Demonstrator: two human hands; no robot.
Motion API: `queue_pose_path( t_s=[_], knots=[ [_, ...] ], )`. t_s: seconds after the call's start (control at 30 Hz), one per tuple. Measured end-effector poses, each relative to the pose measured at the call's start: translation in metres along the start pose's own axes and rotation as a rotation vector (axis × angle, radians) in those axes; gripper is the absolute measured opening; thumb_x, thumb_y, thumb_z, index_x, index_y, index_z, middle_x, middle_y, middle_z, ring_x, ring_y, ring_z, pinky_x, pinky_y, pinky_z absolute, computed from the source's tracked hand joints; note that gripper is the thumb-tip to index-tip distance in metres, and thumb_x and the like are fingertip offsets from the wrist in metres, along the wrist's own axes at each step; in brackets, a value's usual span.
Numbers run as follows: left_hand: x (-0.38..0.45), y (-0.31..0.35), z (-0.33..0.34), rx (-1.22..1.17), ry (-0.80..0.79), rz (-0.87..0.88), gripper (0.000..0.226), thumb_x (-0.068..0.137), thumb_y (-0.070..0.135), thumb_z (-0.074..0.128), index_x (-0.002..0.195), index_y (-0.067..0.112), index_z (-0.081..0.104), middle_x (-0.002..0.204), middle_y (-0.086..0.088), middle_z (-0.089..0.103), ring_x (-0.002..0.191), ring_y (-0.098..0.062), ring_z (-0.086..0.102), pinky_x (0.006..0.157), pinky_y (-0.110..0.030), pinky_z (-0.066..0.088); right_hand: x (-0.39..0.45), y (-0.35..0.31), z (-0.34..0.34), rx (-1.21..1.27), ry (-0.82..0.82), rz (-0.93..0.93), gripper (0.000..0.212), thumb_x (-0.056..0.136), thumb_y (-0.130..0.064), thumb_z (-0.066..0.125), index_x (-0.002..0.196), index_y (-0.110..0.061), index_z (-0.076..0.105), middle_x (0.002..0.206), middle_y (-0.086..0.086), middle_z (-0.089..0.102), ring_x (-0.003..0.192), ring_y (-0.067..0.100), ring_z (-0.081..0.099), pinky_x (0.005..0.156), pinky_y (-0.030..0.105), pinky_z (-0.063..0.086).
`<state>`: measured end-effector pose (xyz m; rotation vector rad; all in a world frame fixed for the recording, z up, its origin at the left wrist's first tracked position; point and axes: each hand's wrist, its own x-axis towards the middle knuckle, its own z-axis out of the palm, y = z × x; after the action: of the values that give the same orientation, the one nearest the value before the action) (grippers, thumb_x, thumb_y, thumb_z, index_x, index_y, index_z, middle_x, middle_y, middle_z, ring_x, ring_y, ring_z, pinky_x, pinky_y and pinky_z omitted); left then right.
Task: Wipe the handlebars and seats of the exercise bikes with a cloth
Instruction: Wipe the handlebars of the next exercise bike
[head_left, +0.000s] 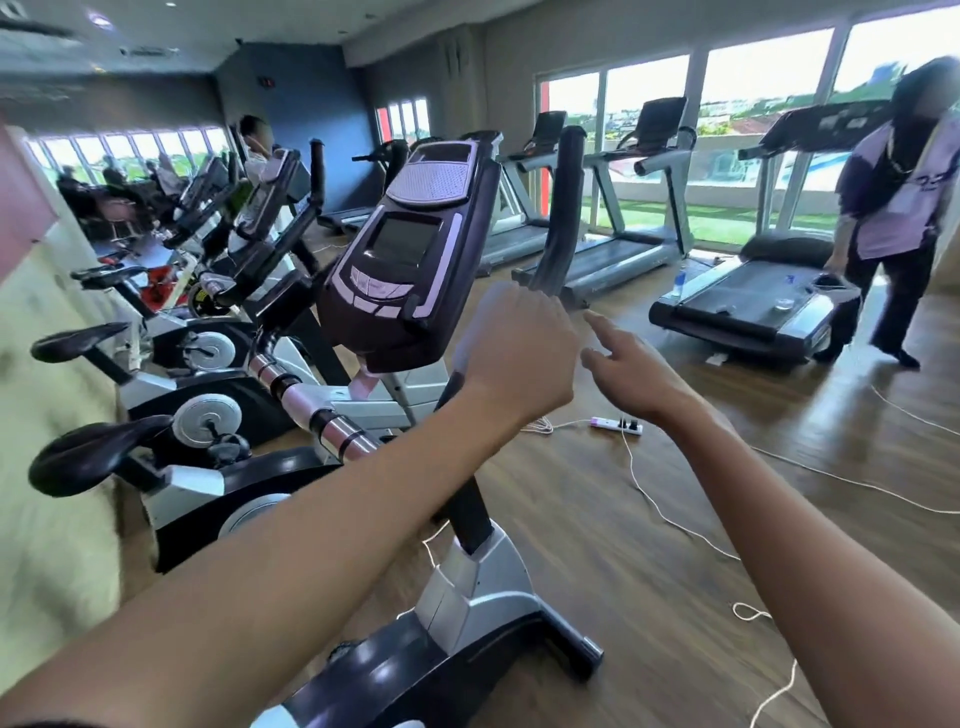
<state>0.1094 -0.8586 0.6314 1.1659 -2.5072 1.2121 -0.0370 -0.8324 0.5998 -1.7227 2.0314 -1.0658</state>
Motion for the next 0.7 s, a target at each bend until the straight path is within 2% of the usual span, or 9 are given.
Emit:
queue_pose_path(
  t_s=[0.13,0.27,0.37,0.5,0.57,0.63,0.7],
  knots=[
    [-0.012,0.009,0.008,-0.024,0.051,-0.005,0.045,0.084,0.016,0.048,0.119,0.001,0.072,0.1,-0.014,0.073,0.094,-0.03,0.064,0.1,-0.039,0.046,0.009,0.006,-0.007,0.003,0.002,-0.015,0.06,0.103,-0.012,0.045,0.161,-0.012,0.028,0.166,0.006,0.031,0.152,0.021,0.028,0.117,0.025,0.02],
    [-0.041,0.013,0.017,0.05,0.145,-0.021,0.047,0.079,0.017,0.06,0.121,-0.003,0.071,0.118,-0.022,0.072,0.104,-0.036,0.067,0.105,-0.043,0.043,0.02,0.008,-0.003,0.043,-0.052,-0.051,0.064,0.1,-0.011,0.048,0.161,-0.016,0.029,0.164,0.003,0.034,0.152,0.02,0.029,0.123,0.03,0.022],
    [-0.029,0.012,0.021,0.028,0.13,-0.06,0.043,0.077,0.018,0.065,0.113,-0.003,0.073,0.115,-0.022,0.073,0.1,-0.037,0.068,0.104,-0.046,0.046,0.029,0.007,0.003,0.089,-0.092,-0.117,0.068,0.096,-0.007,0.048,0.161,-0.02,0.03,0.163,0.0,0.037,0.151,0.017,0.033,0.125,0.036,0.027],
    [-0.005,0.011,0.007,-0.063,0.047,-0.098,0.031,0.076,0.02,0.062,0.099,0.007,0.077,0.095,-0.013,0.075,0.09,-0.029,0.067,0.098,-0.04,0.049,0.035,0.005,0.007,0.11,-0.094,-0.132,0.066,0.098,-0.003,0.046,0.161,-0.014,0.028,0.161,0.005,0.04,0.148,0.014,0.037,0.118,0.021,0.027],
    [0.002,0.011,-0.004,-0.078,-0.024,-0.095,0.033,0.083,0.019,0.055,0.109,0.008,0.072,0.103,-0.012,0.071,0.101,-0.03,0.063,0.101,-0.039,0.043,0.035,0.007,0.005,0.128,-0.098,-0.135,0.064,0.101,-0.003,0.046,0.161,-0.015,0.029,0.158,0.006,0.044,0.146,0.012,0.041,0.113,0.017,0.03],
    [0.005,0.012,-0.006,-0.114,-0.017,-0.097,0.031,0.088,0.018,0.054,0.113,0.009,0.069,0.108,-0.011,0.069,0.107,-0.031,0.06,0.101,-0.038,0.039,0.034,0.01,0.004,0.154,-0.09,-0.136,0.062,0.101,-0.005,0.047,0.16,-0.017,0.032,0.154,0.006,0.049,0.143,0.012,0.044,0.115,0.023,0.034],
    [-0.006,0.01,-0.008,-0.154,0.039,-0.159,0.022,0.082,0.02,0.059,0.098,0.014,0.073,0.093,-0.006,0.071,0.095,-0.027,0.063,0.093,-0.035,0.043,0.03,0.016,0.005,0.185,-0.09,-0.128,0.062,0.099,-0.005,0.047,0.159,-0.017,0.034,0.152,0.009,0.051,0.143,0.013,0.046,0.118,0.036,0.039]
  ],
)
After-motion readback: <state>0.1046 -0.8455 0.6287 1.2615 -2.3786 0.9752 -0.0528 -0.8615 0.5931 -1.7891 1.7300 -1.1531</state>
